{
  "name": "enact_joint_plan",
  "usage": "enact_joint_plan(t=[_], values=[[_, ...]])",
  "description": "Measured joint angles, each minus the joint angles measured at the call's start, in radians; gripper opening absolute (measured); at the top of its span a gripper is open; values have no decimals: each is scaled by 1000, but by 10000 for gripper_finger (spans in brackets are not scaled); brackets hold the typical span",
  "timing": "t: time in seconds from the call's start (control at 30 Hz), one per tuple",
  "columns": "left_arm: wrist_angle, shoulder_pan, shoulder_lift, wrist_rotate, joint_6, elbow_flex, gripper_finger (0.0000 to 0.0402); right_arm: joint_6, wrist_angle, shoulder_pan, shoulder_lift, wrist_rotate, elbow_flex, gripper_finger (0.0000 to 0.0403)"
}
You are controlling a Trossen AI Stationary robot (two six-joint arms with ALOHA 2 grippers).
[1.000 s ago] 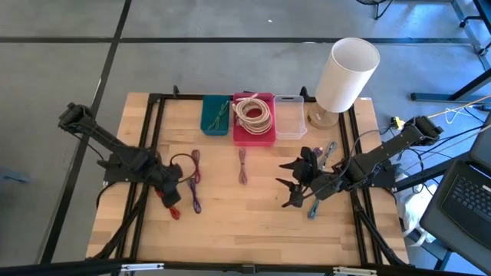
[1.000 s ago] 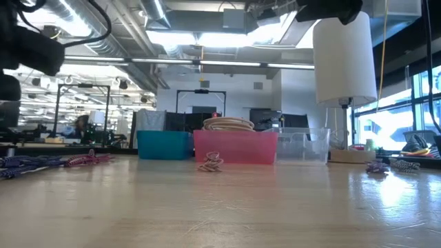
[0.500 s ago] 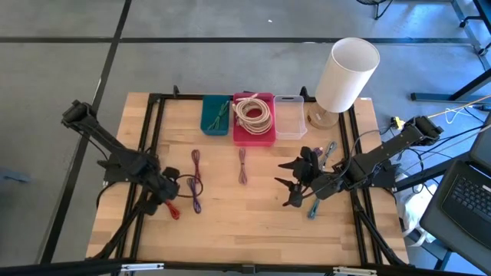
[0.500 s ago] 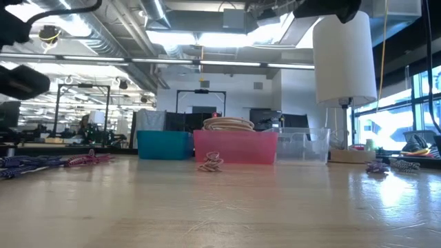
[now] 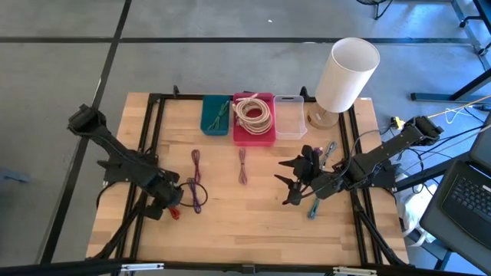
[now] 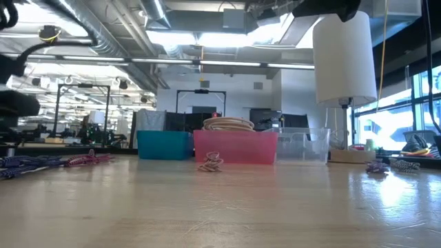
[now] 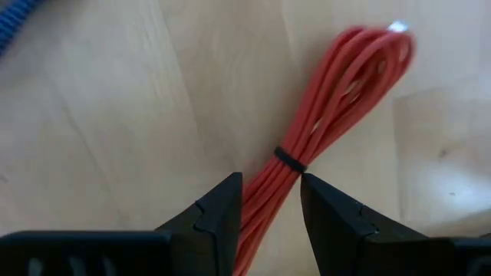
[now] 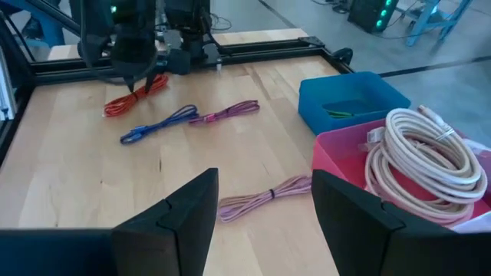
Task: Pick & Place USB Port
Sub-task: Put the orange charger cable into the blue bin
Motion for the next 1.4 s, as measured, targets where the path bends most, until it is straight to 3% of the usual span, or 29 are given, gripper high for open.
enact_joint_plan(t=[0.27,0.47,0.57,0.7,0.93,1.13,1.4], values=[[1,0,114,-6,38,7,127,4,1,0,0,-5,0,213],[2,0,132,-48,-33,10,124,4,4,0,0,-5,0,213],[0,0,133,-59,-37,10,96,4,4,0,0,-7,0,213],[-6,0,133,-71,-70,9,30,11,4,0,0,-9,0,213],[-23,0,136,-83,-287,45,29,3,4,0,0,-8,0,213],[-121,4,130,-206,-359,179,26,-5,4,0,0,-9,0,213],[-202,114,125,-426,-179,418,25,-12,3,0,0,-8,0,213]])
